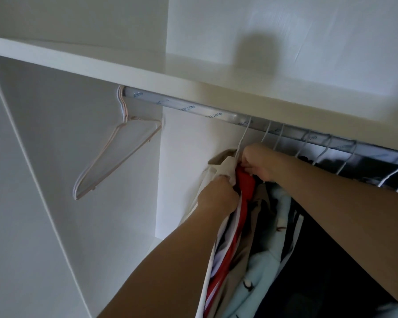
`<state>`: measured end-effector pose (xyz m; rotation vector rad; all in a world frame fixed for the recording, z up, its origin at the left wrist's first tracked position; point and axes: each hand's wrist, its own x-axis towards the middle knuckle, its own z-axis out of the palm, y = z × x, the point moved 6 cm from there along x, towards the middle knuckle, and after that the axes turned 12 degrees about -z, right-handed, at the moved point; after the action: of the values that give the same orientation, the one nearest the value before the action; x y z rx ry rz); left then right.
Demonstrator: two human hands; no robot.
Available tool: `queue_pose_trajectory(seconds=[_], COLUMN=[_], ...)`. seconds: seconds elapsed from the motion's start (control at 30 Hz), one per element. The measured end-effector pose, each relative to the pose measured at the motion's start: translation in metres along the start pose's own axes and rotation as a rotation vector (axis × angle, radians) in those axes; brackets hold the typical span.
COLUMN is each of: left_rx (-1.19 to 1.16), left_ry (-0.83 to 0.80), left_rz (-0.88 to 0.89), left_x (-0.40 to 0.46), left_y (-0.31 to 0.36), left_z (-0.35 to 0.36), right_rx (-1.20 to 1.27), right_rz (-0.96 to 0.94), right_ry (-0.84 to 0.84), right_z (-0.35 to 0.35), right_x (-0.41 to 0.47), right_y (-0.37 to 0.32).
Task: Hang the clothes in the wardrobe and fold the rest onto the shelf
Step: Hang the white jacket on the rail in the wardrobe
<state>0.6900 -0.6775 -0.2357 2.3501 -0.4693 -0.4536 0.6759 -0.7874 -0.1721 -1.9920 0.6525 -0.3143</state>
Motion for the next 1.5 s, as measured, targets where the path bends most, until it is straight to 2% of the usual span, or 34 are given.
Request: queue_pose_trajectory(seconds=[0.17,0.27,0.57,0.97,1.13,1.3,1.5], left_rx=[0.147,0.194,0.265,0.291,0.359,0.456,0.481], left_ry=[0.095,0.149,0.135,0.104,0.216,0.309,0.323], left_rz=[0.033,0.054,-0.01,-0.032,0.06,0.223,0.401], left_x=[-0.005,-0.007,-0.019,-0.042,-0.06,-0.099,-0.151], left_y=[0.002,0.001,-0.012,-0.014,-0.007,0.006,0.016], left_z=[-0.011,-0.014,-0.015,-0.021,-0.034,-0.04,-0.051], right_rx=[-0.091,-0.08,-0.185,-0.214,-0.311,-0.366,-0.365], right_rz=[-0.054,-0.132,-0.328,-0.358,-0.398,-0.433,-0.444], right_ry=[0.097,0.099,0.125,0.167,0.128,0.123,0.117], right_z=[-0.001,-0.001,-0.002,-0.018,-0.024,-0.044,-0.07], right_x=[-0.005,-0.019,-0.06,-0.097,-0.122,-0.148,-0.199], right_y=[0.006,0.005,0.001,0.024,0.018,0.0,0.006])
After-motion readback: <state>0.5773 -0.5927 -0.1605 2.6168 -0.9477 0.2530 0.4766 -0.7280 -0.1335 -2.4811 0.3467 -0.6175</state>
